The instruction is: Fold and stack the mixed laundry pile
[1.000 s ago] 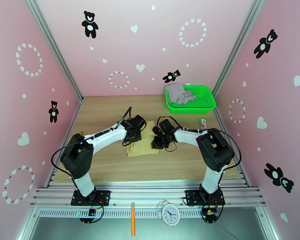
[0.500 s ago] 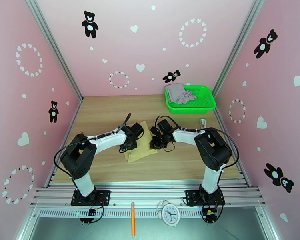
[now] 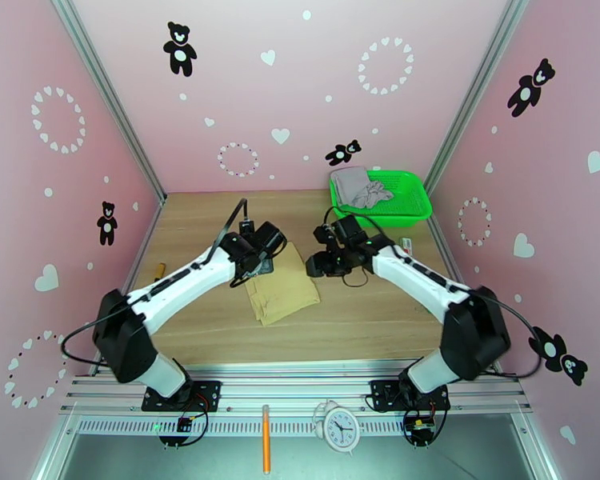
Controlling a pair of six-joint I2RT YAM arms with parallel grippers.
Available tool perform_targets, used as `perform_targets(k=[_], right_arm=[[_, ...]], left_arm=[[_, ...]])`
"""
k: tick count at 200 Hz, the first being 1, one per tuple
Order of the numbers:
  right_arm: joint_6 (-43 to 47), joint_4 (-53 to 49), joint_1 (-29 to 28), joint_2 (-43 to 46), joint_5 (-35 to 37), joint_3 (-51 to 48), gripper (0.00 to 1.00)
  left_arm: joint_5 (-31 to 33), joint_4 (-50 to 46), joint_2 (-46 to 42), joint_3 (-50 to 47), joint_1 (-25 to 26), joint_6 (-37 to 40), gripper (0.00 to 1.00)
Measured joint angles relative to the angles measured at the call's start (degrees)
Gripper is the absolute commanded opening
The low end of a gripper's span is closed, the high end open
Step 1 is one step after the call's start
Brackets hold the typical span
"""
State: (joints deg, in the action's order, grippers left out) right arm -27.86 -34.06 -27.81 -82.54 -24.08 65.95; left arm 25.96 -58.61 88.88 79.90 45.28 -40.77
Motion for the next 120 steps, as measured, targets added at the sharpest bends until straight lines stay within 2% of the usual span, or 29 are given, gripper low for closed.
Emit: perform_targets(k=[20, 43, 79, 93, 120], right_arm=[[1.0, -1.7, 2.6, 5.2, 0.6, -2.3, 0.73], [3.1, -3.8, 4.8, 5.6, 0.3, -2.9, 0.73], [5.5, -3.8, 5.7, 0.5, -1.8, -2.9, 0.72], [5.8, -3.4, 5.7, -0.5, -2.4, -3.5, 0.72], [6.3, -3.0, 5.7, -0.5, -3.0, -4.9, 0.72]], left_arm=[[-2.7, 1.2, 0.8, -1.7, 3.4, 1.1, 0.80], [-8.6, 5.4, 0.9, -9.6, 3.8, -2.0, 0.77], [-18.8, 20.4, -2.9, -25.6, 5.9, -16.4, 0.86], [-20.9, 25.7, -2.9, -27.5, 8.0, -21.6, 0.90], [-22.6, 35.1, -1.2, -27.7, 11.5, -31.9, 0.90]])
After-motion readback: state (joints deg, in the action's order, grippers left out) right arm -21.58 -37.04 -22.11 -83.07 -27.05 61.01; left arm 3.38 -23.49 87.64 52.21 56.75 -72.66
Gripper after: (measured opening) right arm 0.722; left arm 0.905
